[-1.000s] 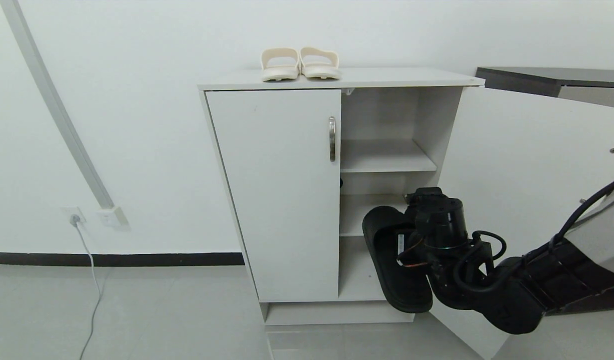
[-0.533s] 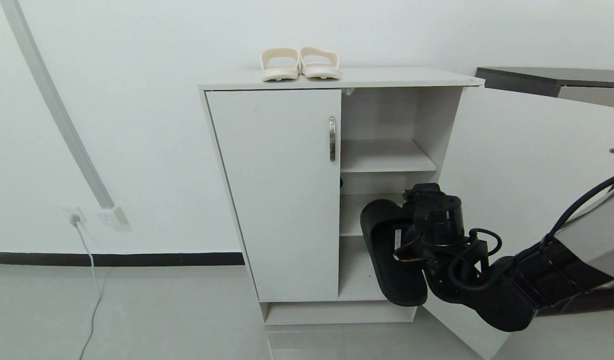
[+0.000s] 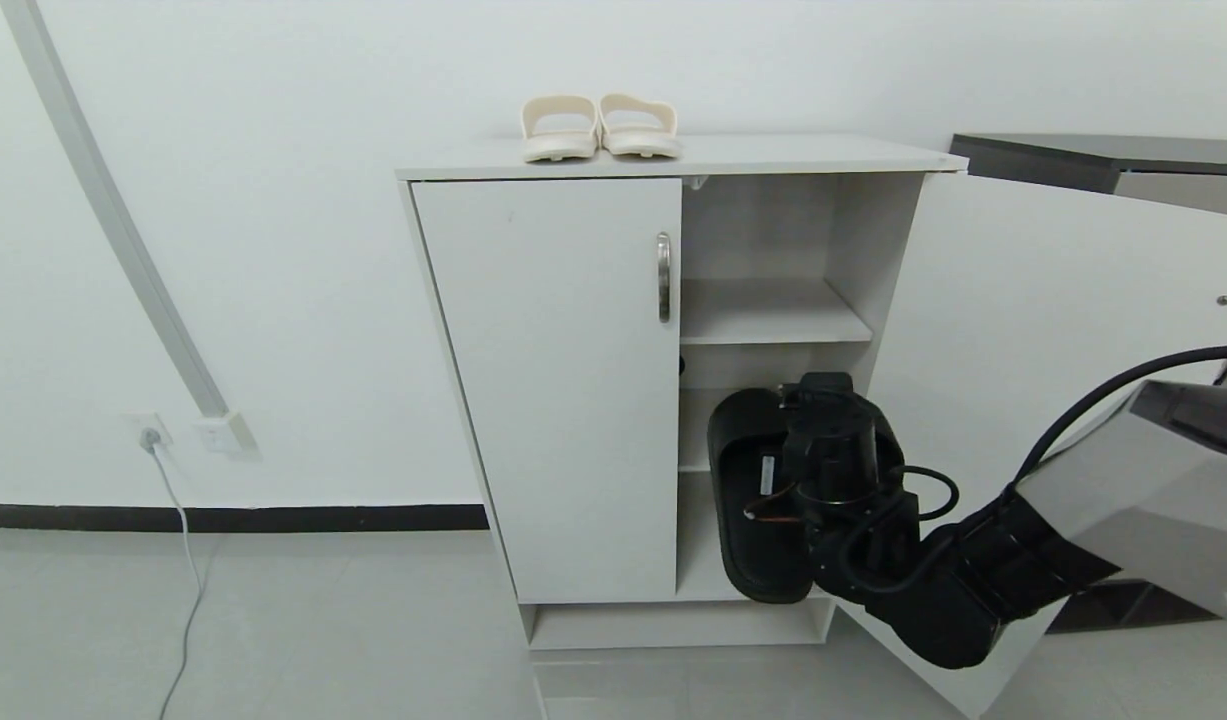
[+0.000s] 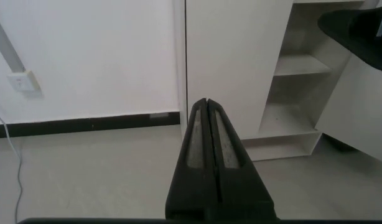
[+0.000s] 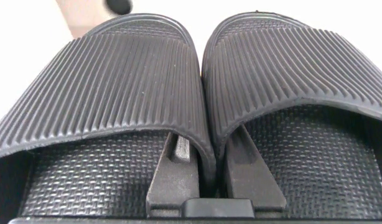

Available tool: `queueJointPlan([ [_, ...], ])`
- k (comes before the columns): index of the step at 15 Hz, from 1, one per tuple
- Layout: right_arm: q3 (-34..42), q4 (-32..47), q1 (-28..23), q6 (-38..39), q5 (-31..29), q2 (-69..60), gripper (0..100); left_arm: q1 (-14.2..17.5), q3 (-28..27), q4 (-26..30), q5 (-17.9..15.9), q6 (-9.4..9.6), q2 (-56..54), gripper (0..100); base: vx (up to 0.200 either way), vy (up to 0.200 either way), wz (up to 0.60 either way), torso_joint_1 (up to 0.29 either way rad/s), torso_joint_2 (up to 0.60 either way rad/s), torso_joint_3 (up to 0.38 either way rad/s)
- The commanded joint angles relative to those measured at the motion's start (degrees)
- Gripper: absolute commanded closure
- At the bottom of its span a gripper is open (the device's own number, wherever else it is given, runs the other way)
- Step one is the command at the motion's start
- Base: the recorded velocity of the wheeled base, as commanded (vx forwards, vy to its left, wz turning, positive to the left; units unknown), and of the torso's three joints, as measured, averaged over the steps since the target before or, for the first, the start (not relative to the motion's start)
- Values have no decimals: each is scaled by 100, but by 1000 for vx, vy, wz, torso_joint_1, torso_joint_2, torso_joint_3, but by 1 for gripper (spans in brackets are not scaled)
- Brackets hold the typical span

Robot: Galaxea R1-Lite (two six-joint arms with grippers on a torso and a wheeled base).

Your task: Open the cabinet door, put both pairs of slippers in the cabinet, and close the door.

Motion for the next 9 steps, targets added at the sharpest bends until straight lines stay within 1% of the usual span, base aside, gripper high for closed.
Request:
queueJointPlan([
  [1, -16, -11, 75, -4, 0, 161, 100, 2, 1, -2, 3, 0, 7, 100, 0, -200, 0, 2, -2, 2],
  [5, -7, -11, 137, 5, 9, 222, 100, 2, 1, 6, -6, -9, 7, 100, 0, -200, 0, 1, 2, 2],
  [8, -16, -20, 189, 14, 97, 336, 100, 2, 1, -2, -6, -9, 7, 100, 0, 0, 0, 0, 0, 0],
  [9, 11, -82, 225, 14, 211, 389, 100, 2, 1, -2, -6, -9, 7, 100, 0, 0, 0, 0, 0, 0],
])
